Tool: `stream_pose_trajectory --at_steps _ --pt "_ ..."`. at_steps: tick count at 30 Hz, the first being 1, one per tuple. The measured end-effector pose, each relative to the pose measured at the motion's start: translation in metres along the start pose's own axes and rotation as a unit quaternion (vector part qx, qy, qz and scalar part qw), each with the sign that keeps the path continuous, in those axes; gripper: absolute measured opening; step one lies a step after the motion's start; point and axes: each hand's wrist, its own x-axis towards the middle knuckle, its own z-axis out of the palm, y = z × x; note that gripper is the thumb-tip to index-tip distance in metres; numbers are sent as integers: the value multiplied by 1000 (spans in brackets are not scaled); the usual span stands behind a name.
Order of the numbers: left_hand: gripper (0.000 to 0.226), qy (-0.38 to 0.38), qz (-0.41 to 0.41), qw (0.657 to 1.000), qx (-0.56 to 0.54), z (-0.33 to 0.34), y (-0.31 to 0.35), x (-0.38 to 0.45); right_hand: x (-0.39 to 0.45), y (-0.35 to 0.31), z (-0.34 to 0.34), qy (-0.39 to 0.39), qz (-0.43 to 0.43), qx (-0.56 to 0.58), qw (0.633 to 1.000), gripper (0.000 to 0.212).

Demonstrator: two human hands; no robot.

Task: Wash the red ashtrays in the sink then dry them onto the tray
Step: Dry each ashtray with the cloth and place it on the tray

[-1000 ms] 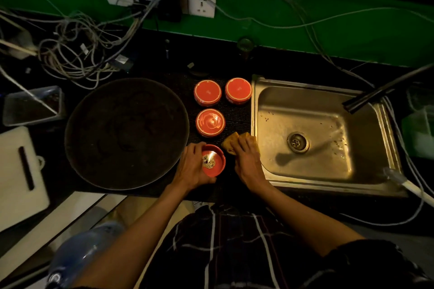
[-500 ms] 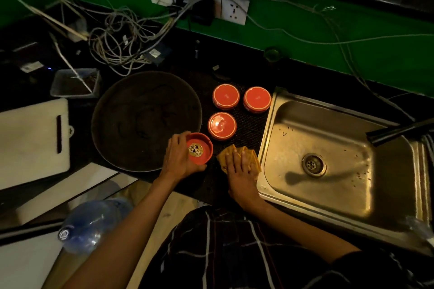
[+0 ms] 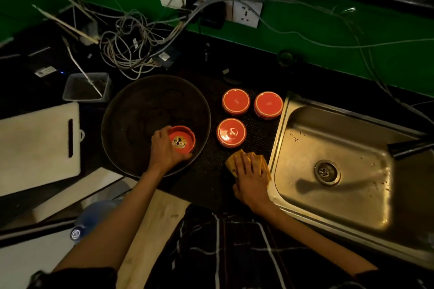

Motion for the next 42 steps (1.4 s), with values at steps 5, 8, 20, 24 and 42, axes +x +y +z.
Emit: stream_pose_trajectory --at_steps 5,8,20,24,42 --pt "123 -29 7 1000 -2 -6 4 52 7 -6 0 -15 22 -24 999 110" --pt "124 -44 34 998 11 -10 7 82 11 -11 1 -17 46 -21 999 114" --pt "122 -74 99 992 25 -16 6 161 12 -37 1 7 116 38 992 111" --pt "124 -75 112 990 38 -13 2 161 11 -38 0 13 123 74 990 104" --pt "137 -200 262 943 42 74 82 55 -11 -17 13 96 72 165 979 97"
